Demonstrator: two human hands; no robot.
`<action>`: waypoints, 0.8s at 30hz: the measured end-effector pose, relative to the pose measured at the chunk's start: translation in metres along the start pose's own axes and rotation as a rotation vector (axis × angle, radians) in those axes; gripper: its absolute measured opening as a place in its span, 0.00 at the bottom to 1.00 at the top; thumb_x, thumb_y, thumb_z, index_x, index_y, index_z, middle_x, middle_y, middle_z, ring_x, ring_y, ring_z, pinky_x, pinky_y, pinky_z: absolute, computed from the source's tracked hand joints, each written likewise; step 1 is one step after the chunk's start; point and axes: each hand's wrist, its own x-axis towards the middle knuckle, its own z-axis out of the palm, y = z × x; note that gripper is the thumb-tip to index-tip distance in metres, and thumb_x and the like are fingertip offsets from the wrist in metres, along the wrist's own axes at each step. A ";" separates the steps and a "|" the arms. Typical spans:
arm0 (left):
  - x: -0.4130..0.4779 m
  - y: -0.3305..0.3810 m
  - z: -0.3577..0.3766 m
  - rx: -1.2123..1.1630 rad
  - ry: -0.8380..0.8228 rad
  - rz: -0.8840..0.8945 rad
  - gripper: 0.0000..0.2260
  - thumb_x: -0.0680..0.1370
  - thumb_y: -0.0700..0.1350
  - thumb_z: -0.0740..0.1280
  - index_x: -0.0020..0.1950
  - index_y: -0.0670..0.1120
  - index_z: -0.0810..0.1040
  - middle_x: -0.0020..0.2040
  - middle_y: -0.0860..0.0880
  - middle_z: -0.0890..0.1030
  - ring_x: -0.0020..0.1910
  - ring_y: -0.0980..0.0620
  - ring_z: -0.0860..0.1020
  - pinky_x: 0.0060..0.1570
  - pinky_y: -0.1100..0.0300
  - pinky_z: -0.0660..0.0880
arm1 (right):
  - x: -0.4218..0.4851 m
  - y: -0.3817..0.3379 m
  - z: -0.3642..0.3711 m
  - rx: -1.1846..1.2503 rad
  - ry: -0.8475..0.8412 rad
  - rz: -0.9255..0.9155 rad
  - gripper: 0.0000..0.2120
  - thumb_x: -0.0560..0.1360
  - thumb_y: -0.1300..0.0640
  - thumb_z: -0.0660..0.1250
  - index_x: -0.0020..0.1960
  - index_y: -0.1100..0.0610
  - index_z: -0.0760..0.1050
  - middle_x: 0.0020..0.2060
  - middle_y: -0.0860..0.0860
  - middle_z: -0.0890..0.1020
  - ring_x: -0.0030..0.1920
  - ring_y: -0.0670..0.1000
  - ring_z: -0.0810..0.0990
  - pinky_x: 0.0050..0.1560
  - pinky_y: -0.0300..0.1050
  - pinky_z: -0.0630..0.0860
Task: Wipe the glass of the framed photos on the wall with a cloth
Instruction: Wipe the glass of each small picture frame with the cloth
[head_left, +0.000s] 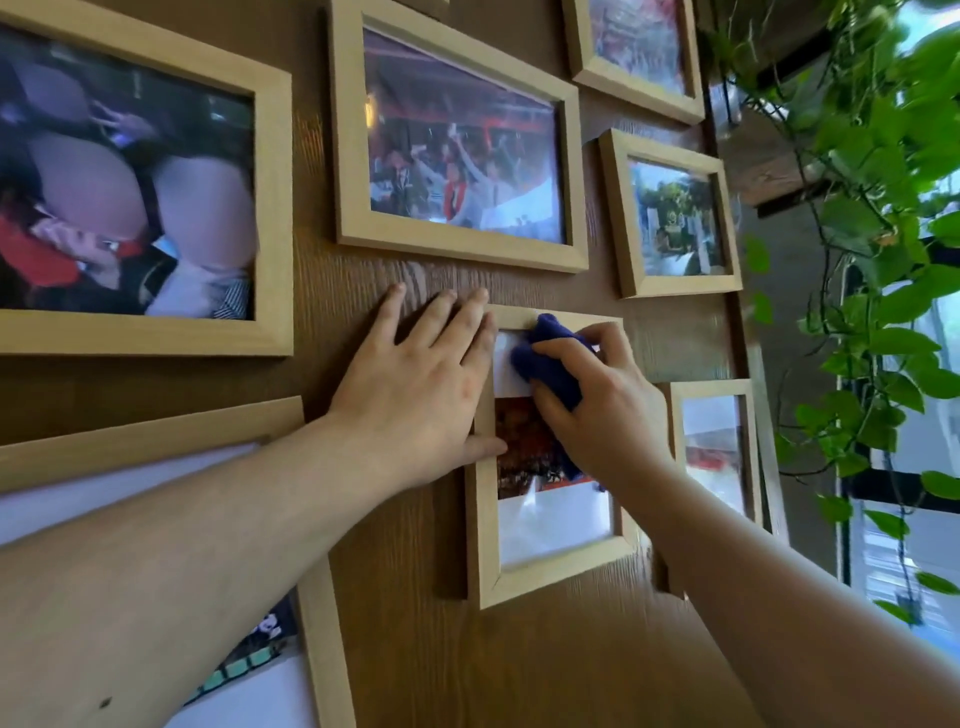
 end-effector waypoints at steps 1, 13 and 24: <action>0.000 0.000 0.001 -0.001 0.002 -0.001 0.47 0.69 0.72 0.56 0.76 0.45 0.44 0.78 0.44 0.46 0.76 0.45 0.47 0.72 0.38 0.44 | -0.001 0.009 -0.001 -0.024 0.005 0.035 0.16 0.72 0.46 0.67 0.58 0.47 0.73 0.53 0.50 0.72 0.39 0.51 0.75 0.30 0.43 0.72; 0.002 0.001 0.004 -0.001 -0.001 0.006 0.47 0.70 0.71 0.56 0.75 0.44 0.42 0.78 0.43 0.45 0.76 0.44 0.46 0.72 0.36 0.43 | -0.010 -0.011 -0.001 0.072 -0.024 -0.054 0.17 0.73 0.45 0.63 0.59 0.50 0.73 0.54 0.50 0.72 0.42 0.50 0.75 0.36 0.46 0.78; 0.001 -0.001 0.001 0.025 -0.005 0.017 0.48 0.68 0.75 0.53 0.75 0.43 0.43 0.78 0.42 0.47 0.76 0.44 0.47 0.72 0.36 0.46 | -0.038 0.028 -0.009 -0.183 -0.122 0.141 0.14 0.72 0.48 0.67 0.57 0.50 0.73 0.53 0.51 0.72 0.40 0.55 0.77 0.32 0.45 0.72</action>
